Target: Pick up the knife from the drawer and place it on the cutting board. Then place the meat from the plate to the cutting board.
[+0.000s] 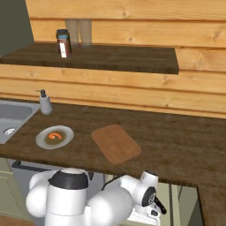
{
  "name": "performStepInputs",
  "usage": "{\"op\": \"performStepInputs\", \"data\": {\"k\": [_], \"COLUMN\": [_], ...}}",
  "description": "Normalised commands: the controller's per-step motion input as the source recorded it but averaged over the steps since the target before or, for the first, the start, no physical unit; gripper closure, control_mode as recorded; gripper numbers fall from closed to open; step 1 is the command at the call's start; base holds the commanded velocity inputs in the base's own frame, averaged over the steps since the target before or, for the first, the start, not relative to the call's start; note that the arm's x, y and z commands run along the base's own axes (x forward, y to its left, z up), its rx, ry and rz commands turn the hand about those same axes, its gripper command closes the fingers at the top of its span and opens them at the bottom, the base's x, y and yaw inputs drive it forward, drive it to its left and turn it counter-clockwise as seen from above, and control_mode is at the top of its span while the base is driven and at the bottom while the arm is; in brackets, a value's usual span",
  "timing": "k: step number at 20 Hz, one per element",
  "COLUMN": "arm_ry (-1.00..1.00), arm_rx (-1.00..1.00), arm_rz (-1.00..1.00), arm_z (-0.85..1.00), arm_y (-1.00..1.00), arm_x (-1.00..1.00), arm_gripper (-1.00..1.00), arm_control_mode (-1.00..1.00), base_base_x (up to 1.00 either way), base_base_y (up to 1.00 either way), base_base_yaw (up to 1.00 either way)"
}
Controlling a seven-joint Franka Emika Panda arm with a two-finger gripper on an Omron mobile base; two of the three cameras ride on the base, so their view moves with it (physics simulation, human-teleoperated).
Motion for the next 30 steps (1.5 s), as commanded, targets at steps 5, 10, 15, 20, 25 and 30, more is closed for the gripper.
{"op": "performStepInputs", "data": {"k": [5,10,15,20,25,30], "arm_ry": [0.24,0.34,0.33,0.17,0.00,-0.28], "arm_rx": [0.01,0.01,0.00,0.01,0.03,0.09], "arm_rz": [0.03,0.03,0.04,0.06,0.07,0.08], "arm_z": [0.00,0.00,0.01,0.04,0.66,0.83], "arm_y": [0.00,0.00,-0.03,-0.24,-0.14,-0.27], "arm_x": [-0.54,-0.47,-0.44,-0.32,0.42,0.50], "arm_gripper": [-1.00,-1.00,-1.00,-1.00,-1.00,-1.00], "arm_control_mode": [-1.00,-1.00,-1.00,-1.00,-1.00,-1.00], "base_base_x": [0.00,0.00,0.00,0.00,0.00,0.00], "base_base_y": [0.00,0.00,0.00,0.00,0.00,0.00], "base_base_yaw": [0.00,0.00,0.00,0.00,0.00,0.00]}}
